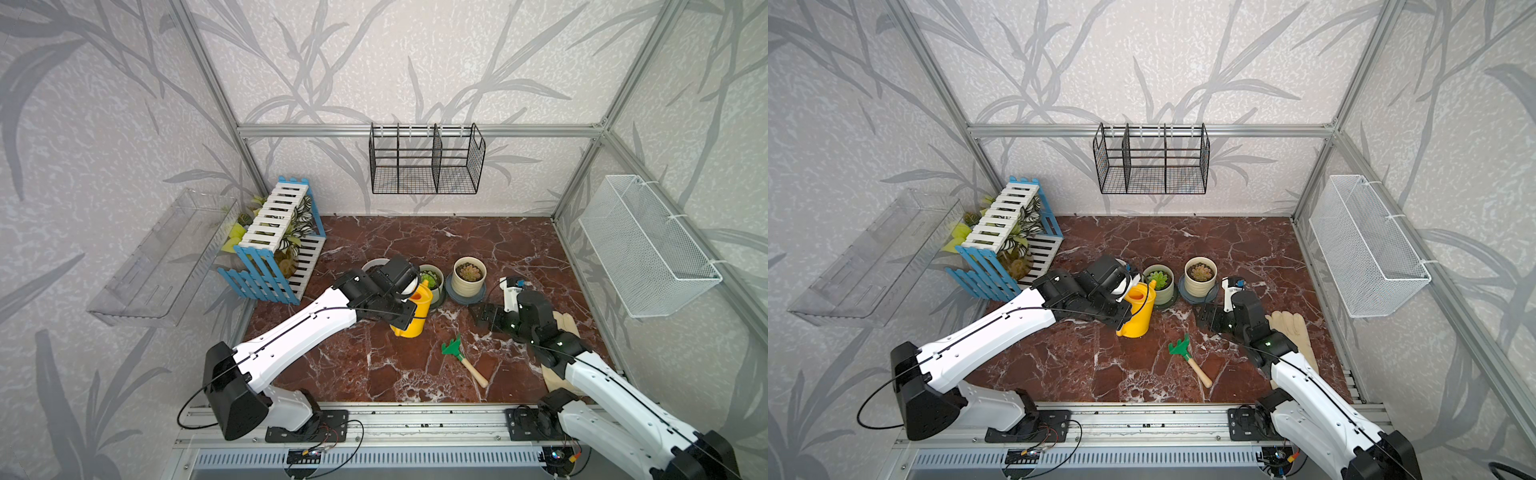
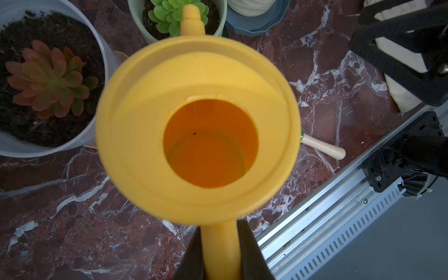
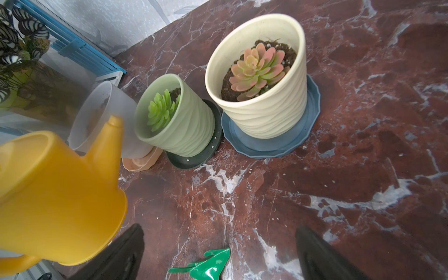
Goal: Water the succulent around the soil edge
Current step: Water the soil of the potted plant with water.
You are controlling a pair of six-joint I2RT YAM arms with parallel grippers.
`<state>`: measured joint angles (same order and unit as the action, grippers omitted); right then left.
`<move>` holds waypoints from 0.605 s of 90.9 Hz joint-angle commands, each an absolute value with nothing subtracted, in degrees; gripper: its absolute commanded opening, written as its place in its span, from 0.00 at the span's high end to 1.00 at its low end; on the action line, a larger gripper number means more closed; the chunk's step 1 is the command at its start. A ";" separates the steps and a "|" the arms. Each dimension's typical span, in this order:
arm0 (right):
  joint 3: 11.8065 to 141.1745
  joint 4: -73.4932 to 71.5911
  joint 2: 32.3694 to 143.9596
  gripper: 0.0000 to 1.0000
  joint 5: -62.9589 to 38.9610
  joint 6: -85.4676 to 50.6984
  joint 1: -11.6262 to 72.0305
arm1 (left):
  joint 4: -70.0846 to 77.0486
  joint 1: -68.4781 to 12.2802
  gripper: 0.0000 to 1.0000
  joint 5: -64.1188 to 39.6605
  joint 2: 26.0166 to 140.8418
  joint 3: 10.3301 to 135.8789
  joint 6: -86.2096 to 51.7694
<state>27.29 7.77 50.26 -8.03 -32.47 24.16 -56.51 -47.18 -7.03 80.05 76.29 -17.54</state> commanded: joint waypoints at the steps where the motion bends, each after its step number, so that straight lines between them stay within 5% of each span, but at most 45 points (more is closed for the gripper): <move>1: 29.25 9.07 51.20 0.01 -7.84 -30.92 25.16 | -58.28 -46.80 1.00 -7.31 78.59 75.76 -16.85; 55: 29.97 10.45 51.98 0.01 -3.94 -29.71 26.19 | -54.13 -46.71 1.00 -14.09 81.07 76.04 -17.22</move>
